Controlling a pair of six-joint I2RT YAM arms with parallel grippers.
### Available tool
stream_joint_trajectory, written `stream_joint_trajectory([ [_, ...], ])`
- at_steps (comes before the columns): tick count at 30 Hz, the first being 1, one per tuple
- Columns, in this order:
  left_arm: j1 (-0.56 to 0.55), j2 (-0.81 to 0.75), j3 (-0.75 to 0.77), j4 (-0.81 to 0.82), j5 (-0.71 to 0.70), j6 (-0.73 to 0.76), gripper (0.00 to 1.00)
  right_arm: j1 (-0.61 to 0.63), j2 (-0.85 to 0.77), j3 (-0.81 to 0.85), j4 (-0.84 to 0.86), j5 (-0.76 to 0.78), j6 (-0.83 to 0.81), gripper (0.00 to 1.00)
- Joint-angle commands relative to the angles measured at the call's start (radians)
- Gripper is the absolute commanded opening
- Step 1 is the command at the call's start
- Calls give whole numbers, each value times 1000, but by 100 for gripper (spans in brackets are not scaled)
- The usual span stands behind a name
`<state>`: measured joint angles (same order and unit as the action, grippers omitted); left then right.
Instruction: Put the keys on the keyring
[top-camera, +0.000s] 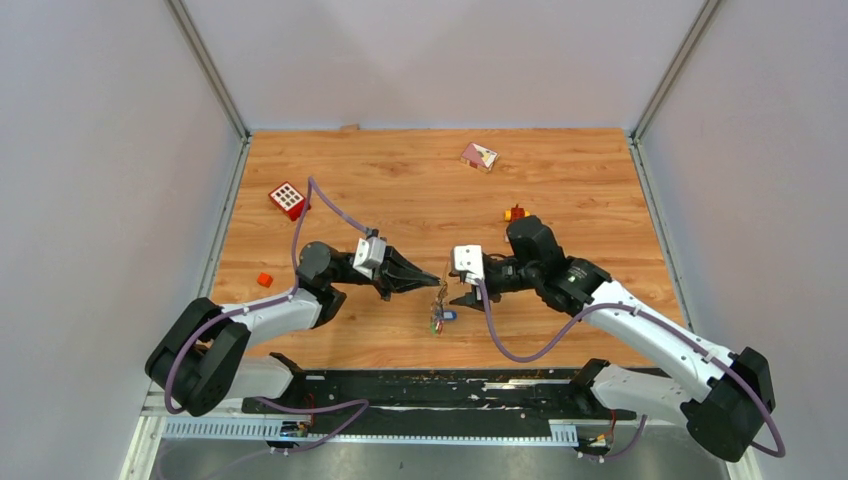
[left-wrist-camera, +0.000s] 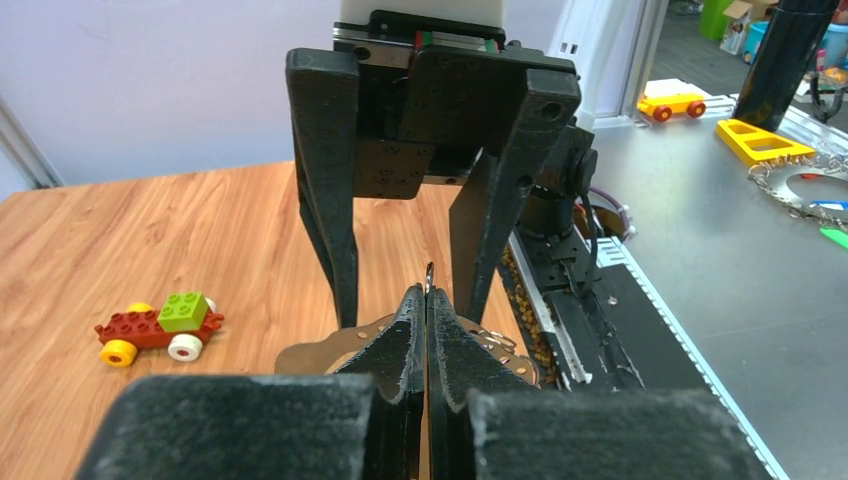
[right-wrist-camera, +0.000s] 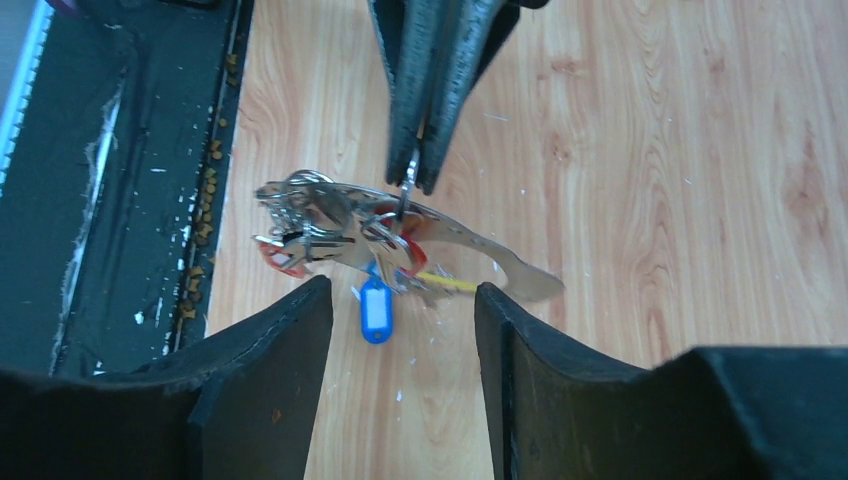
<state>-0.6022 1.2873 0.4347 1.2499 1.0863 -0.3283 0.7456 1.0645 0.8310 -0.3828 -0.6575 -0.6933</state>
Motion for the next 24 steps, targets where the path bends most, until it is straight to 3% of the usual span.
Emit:
stream_joint_trajectory([
  [1, 1, -21, 11, 72, -29, 2, 0, 17, 3, 25, 38, -68, 36, 55],
  [13, 1, -4, 15, 142, -50, -74, 0, 33, 59, 23, 108, -62, 95, 49],
  [24, 1, -8, 6, 140, -60, -69, 0, 33, 51, 40, 91, -54, 97, 11],
])
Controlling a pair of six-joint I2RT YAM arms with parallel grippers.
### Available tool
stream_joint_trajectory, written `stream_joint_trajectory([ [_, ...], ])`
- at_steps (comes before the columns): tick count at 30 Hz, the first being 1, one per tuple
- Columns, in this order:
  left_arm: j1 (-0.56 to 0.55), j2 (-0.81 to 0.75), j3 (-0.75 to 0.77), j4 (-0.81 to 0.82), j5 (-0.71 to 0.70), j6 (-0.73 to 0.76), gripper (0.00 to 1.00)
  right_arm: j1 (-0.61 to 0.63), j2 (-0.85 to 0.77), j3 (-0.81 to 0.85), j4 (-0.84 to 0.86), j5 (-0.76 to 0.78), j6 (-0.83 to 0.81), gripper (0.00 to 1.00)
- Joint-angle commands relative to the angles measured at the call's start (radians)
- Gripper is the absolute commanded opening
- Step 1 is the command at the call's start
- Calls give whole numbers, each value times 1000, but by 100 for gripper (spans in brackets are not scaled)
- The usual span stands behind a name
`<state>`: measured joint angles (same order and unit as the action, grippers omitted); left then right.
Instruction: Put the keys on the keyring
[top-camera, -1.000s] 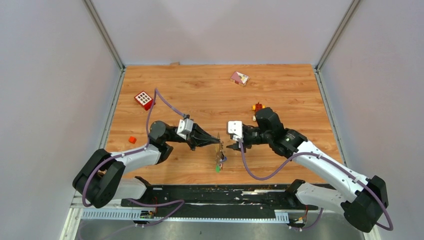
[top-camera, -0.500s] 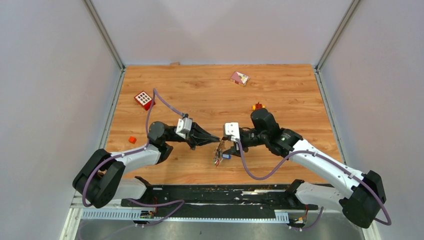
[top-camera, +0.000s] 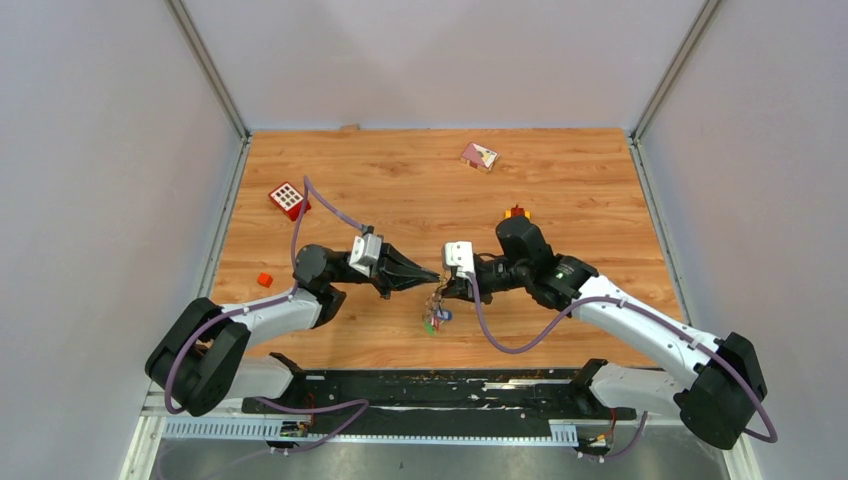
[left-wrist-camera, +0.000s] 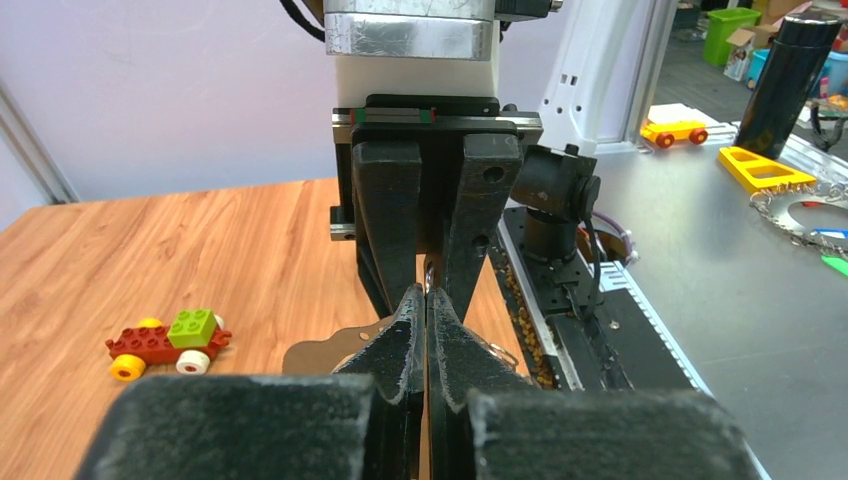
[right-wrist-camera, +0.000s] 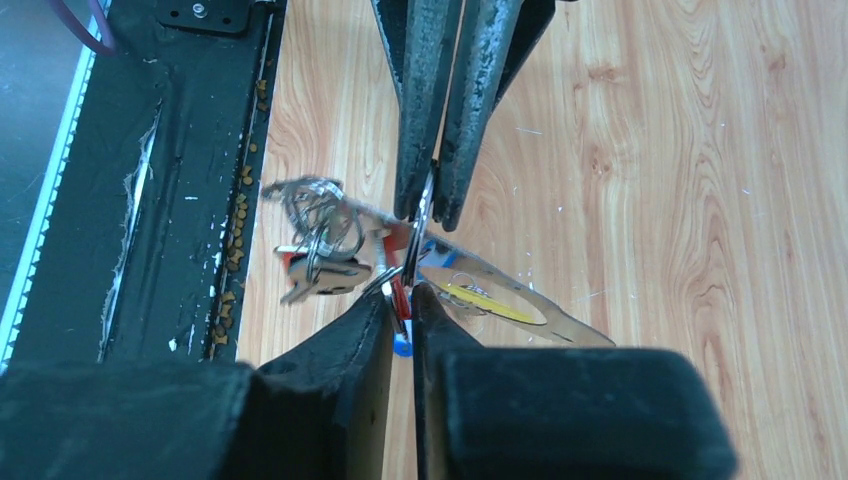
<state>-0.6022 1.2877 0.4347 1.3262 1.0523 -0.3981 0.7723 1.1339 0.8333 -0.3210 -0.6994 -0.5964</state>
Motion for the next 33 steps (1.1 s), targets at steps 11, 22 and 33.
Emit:
stream_joint_trajectory([
  [11, 3, -18, 9, -5, -38, 58, 0, 6, -69, 40, -81, 112, -74, 0],
  [22, 4, -3, 92, -324, -53, 253, 0, 6, -54, 111, -343, 301, -163, 0],
  [33, 3, 45, 206, -667, -127, 462, 0, 5, 60, 208, -421, 441, -126, 0],
])
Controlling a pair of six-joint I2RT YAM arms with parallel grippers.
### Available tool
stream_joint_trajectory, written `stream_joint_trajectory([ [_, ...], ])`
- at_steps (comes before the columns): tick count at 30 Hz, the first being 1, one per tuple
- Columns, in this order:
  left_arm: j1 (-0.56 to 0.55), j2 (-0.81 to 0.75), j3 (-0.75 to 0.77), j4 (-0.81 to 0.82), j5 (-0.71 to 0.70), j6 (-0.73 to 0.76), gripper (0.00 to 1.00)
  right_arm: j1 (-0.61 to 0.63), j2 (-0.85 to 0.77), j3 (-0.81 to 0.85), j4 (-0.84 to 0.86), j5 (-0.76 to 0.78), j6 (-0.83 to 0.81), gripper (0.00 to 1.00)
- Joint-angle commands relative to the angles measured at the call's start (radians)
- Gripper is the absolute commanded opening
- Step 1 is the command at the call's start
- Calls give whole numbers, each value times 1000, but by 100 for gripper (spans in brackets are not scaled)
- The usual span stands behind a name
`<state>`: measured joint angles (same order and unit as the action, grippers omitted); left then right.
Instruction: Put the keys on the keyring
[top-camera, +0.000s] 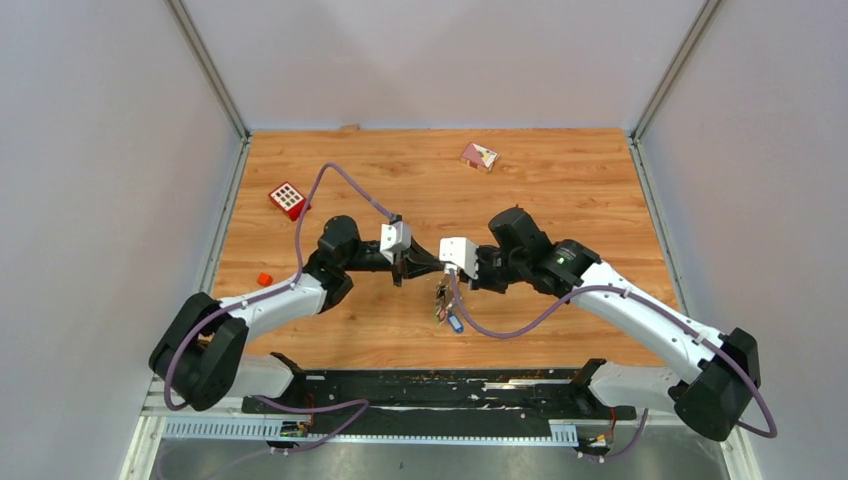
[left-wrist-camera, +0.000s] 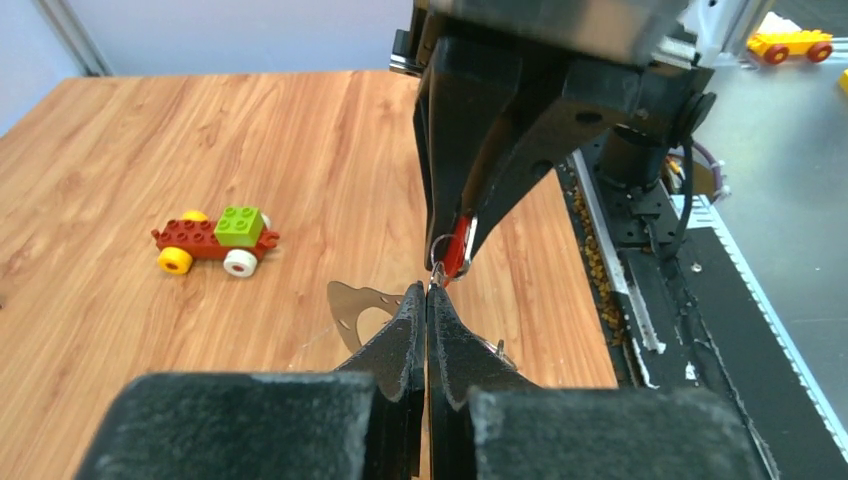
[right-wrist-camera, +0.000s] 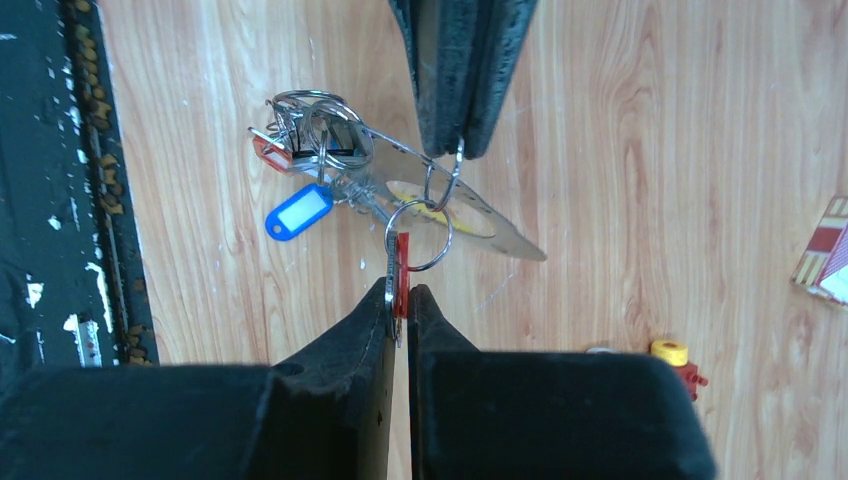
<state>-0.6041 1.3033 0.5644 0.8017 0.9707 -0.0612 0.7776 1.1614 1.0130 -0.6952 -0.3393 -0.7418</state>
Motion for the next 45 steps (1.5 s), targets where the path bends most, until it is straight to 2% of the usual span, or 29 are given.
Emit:
stream_joint_trajectory([
  [1, 4, 42, 83, -147, -44, 128, 0, 0, 41, 25, -43, 96, 24, 0],
  [4, 2, 80, 109, -162, -51, 129, 0, -10, 52, 15, -34, 131, 41, 0],
  [10, -7, 146, 151, -187, -74, 121, 16, -47, 55, -4, -36, 200, 51, 0],
  [14, -13, 175, 180, -231, -61, 130, 35, -85, 44, -47, -35, 220, 45, 0],
  [20, -14, 166, 217, -361, -49, 218, 79, -141, 0, -118, -47, 276, 14, 0],
  [25, -13, 146, 243, -475, -68, 305, 95, -189, -41, -157, -79, 321, -12, 0],
  [29, -14, 138, 252, -510, -92, 327, 99, -227, -69, -199, -111, 379, -32, 0],
  [35, -13, 123, 256, -542, -108, 354, 100, -298, -87, -267, -141, 437, -87, 0],
  [45, -13, 94, 258, -586, -112, 371, 100, -368, 25, -349, -74, 505, -154, 0],
])
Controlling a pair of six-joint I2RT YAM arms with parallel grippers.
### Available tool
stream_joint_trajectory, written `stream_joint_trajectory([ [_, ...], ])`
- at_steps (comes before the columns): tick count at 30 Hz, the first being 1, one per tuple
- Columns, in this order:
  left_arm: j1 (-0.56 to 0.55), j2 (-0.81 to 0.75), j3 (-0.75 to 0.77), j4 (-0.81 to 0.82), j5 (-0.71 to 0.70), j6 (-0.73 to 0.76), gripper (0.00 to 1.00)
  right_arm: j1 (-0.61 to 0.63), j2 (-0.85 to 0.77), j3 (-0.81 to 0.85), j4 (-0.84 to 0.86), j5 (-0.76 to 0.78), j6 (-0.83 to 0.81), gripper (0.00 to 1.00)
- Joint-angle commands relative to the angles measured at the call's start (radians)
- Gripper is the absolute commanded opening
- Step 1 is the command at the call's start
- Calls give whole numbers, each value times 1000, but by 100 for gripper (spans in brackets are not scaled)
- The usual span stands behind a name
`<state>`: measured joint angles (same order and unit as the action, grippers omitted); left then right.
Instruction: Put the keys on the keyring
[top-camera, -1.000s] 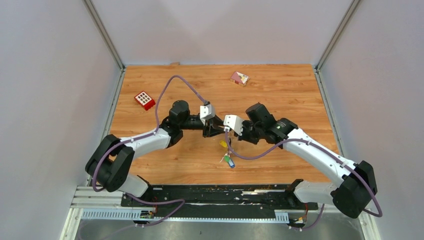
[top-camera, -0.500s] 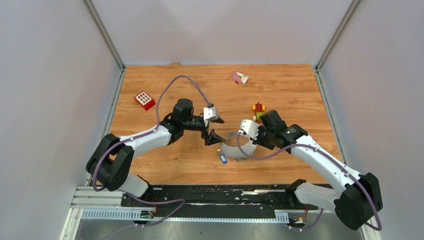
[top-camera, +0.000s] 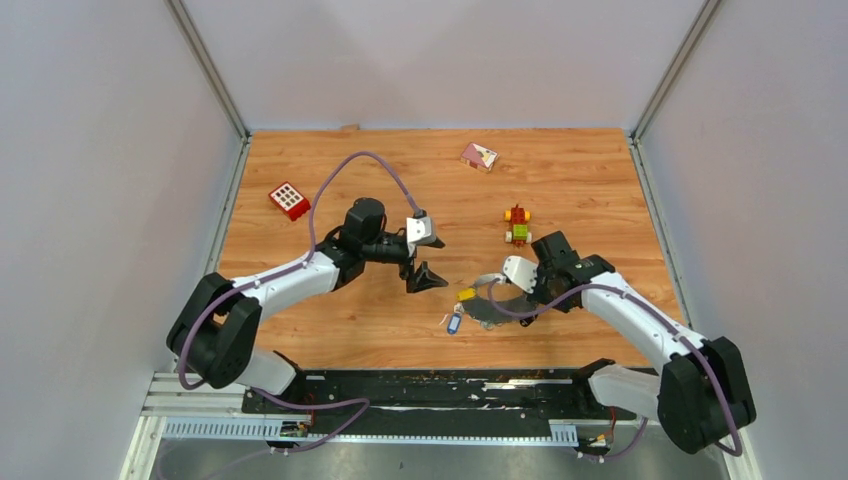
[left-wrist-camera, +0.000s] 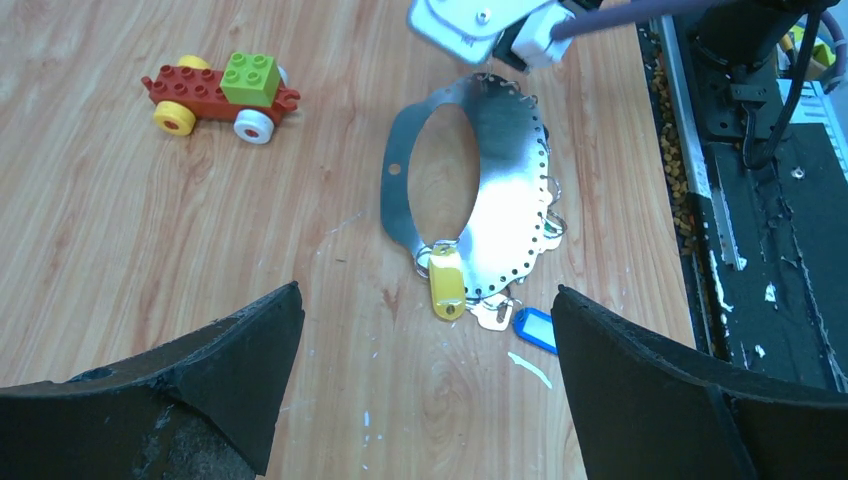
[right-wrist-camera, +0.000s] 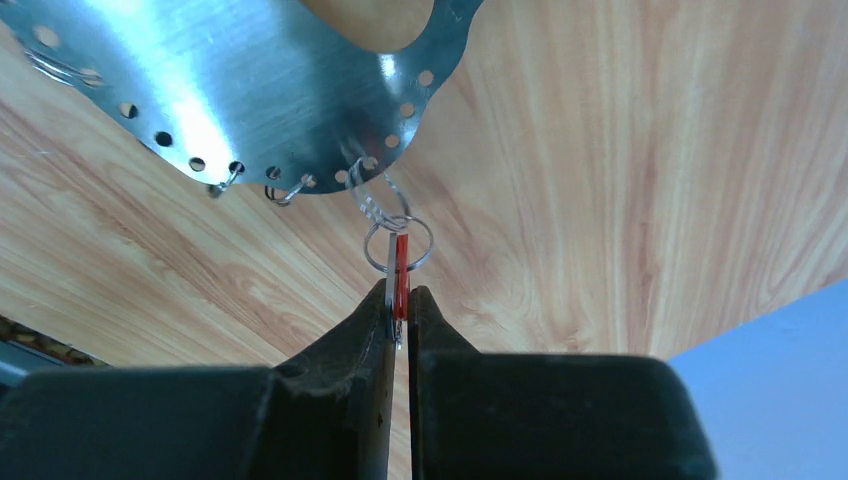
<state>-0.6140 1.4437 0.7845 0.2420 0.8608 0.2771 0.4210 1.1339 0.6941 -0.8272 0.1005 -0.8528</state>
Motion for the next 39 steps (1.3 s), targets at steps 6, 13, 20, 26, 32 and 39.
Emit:
stream_joint_trajectory([
  [6, -3, -82, 48, -105, -13, 89, 100, -26, 138, -56, 108, 136, -80, 2],
  [13, -3, -100, 58, -151, -29, 130, 100, -47, 197, -29, 107, 186, -113, 5],
  [20, -4, -127, 59, -186, -84, 155, 100, -85, 304, 22, 138, 219, -128, 10],
  [26, -4, -173, 45, -230, -105, 199, 100, -105, 383, 82, 142, 212, -125, 26],
  [32, -2, -225, 27, -276, -134, 247, 100, -132, 422, 134, 139, 208, -121, 40],
  [39, -2, -266, 6, -284, -246, 239, 100, -171, 423, 189, 118, 207, -131, 61],
])
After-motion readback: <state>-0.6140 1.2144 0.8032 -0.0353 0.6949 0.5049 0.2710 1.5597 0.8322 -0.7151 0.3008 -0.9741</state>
